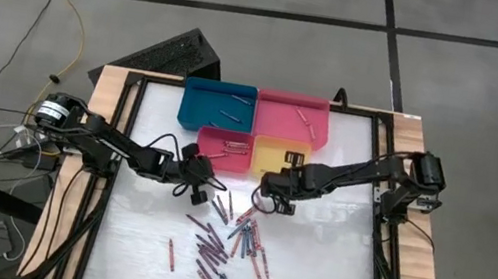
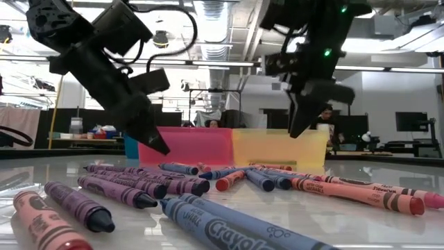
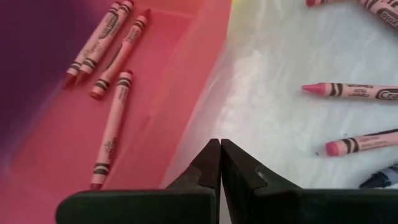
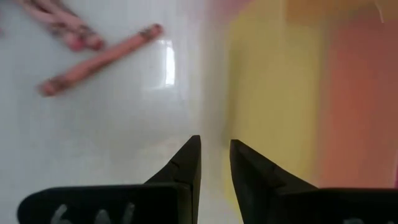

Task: Sort crayons
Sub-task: Put the red crayon into the red bin

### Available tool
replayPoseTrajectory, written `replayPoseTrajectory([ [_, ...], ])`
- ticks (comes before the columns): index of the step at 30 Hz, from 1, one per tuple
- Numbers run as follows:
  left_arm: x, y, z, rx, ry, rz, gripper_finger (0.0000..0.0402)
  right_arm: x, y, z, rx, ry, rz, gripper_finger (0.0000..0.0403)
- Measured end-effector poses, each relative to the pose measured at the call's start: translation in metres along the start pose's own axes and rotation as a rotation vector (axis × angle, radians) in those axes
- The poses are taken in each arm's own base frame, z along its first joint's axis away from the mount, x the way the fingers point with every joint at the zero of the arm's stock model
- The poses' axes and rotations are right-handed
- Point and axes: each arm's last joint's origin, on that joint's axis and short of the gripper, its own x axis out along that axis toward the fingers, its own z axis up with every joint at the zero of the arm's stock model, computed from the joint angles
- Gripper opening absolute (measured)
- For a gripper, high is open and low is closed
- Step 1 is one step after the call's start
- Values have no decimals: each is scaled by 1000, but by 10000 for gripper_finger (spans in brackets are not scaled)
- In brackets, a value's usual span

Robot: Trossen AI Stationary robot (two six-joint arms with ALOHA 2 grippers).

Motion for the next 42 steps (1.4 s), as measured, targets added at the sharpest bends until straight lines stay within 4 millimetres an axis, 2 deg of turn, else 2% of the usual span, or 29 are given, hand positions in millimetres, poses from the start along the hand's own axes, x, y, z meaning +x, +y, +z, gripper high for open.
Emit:
replayPoseTrajectory([
  [3, -4, -3, 2, -3, -3, -55, 0, -7, 10, 0, -19, -23, 13, 97],
  [7, -20, -8, 13, -13, -52, -180, 0, -24, 22, -2, -4, -76, 39, 97],
  [11, -47, -12, 29, -38, -153, -276, 0, -39, 34, 2, 193, -167, 89, 97],
  [16, -83, -16, 44, -54, -286, -376, 0, -43, 54, 10, 405, -252, 166, 97],
  [21, -108, -17, 49, -58, -361, -441, 0, -29, 77, 17, 408, -291, 152, 99],
  [28, -119, -22, 49, -48, -384, -487, 0, 4, 94, 13, 424, -217, 56, 99],
  [42, -119, -26, 42, -26, -346, -441, 0, 22, 86, 11, 471, -145, 15, 99],
])
